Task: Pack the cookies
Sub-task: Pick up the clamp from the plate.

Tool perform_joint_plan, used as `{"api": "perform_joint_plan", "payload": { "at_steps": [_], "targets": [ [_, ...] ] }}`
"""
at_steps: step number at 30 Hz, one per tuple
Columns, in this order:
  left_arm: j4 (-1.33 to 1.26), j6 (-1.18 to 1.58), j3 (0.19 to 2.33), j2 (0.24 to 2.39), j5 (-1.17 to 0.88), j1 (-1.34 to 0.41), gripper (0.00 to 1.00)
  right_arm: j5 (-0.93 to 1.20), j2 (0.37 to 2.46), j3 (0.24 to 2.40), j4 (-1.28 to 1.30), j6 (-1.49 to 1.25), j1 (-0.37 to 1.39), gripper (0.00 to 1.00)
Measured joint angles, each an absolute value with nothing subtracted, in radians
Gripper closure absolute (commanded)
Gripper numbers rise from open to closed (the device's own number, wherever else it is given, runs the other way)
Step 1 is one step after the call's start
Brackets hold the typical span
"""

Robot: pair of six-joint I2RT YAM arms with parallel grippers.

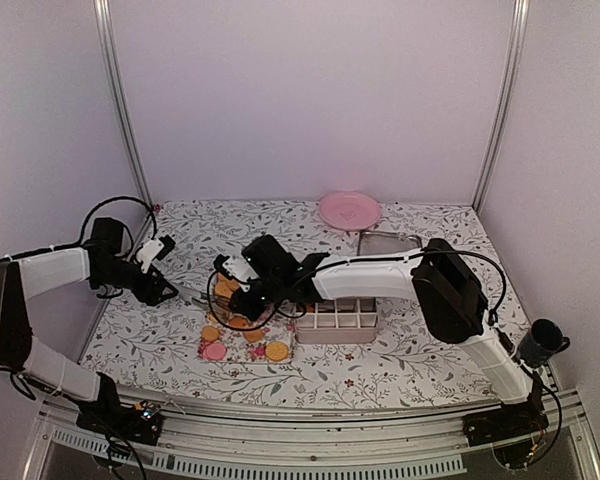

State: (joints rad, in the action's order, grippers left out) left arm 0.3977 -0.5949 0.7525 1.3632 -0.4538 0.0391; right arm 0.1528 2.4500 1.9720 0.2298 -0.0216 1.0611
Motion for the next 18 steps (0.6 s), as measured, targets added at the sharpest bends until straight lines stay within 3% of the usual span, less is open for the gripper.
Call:
{"api": "perform_joint_plan", "payload": {
  "at_steps": [11, 14, 18],
  "targets": [
    [0.416, -0.598, 0.736, 1.341, -0.432, 0.039, 0.27, 0.159, 2.461, 1.972, 0.199, -0.031, 1.062, 0.95],
    [0.418, -0.598, 0.736, 1.34, -0.428, 0.039, 0.27, 0.152, 2.461, 1.972, 0.192, -0.033, 1.069, 0.95],
    [0.423, -0.598, 0.734, 1.333, -0.418, 0.039, 0.27, 0.142, 2.464, 1.972, 0.18, -0.037, 1.077, 0.85]
  ]
}}
